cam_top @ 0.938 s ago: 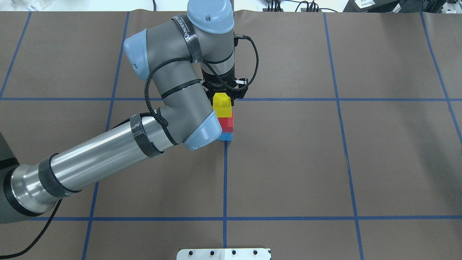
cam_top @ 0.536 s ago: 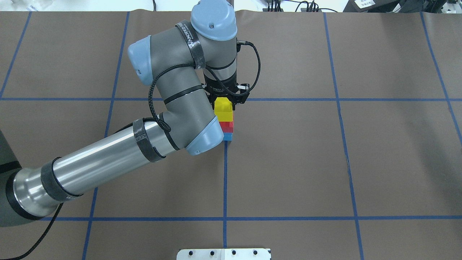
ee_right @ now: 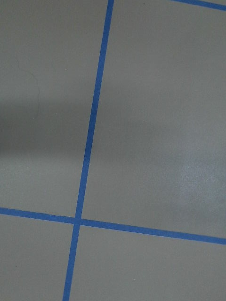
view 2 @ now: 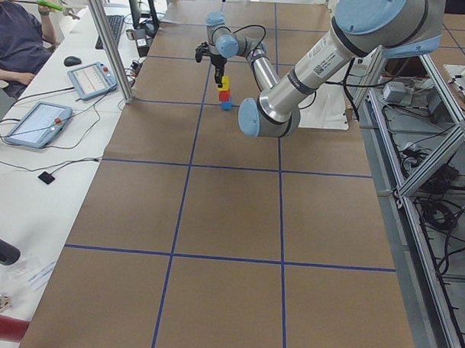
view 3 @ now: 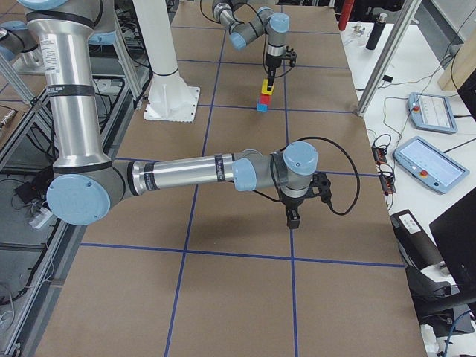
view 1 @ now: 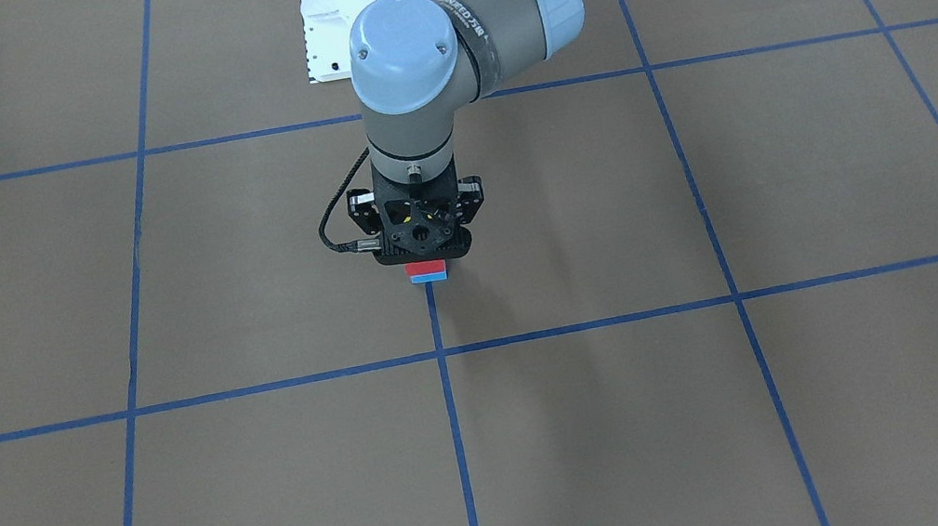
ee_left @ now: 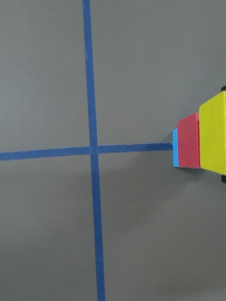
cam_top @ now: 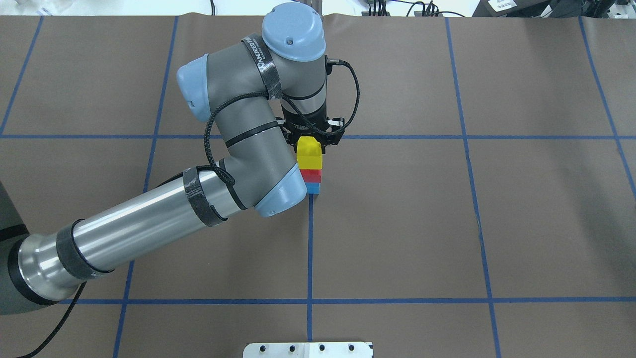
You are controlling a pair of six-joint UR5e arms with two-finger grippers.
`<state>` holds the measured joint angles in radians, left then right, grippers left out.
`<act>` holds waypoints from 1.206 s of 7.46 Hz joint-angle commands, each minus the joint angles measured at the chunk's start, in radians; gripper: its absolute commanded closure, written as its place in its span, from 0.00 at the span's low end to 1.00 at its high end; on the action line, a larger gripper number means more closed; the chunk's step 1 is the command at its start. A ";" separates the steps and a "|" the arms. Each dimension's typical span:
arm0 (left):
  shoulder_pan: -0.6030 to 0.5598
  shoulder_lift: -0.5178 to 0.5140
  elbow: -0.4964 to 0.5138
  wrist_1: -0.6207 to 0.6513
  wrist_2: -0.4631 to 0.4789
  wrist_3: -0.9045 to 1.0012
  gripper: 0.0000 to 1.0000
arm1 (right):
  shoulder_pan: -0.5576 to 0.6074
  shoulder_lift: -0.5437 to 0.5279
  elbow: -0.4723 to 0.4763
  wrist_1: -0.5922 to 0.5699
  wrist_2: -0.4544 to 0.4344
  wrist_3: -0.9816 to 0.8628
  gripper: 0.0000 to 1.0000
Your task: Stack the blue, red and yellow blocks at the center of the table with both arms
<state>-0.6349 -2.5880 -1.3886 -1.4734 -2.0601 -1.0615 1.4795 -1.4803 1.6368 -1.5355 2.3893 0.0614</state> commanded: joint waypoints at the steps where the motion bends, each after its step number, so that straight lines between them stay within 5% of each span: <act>1: 0.007 0.002 -0.001 -0.007 0.002 -0.006 0.01 | -0.001 0.000 0.001 0.000 0.001 0.000 0.00; 7: 0.000 0.038 -0.076 -0.038 0.000 -0.054 0.01 | 0.005 0.005 0.001 0.000 0.002 0.000 0.00; 9: -0.072 0.145 -0.355 0.115 -0.002 -0.040 0.01 | 0.015 0.000 -0.002 -0.002 -0.001 0.011 0.00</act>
<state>-0.6603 -2.5134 -1.5645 -1.4528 -2.0609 -1.1114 1.4878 -1.4768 1.6361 -1.5358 2.3908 0.0631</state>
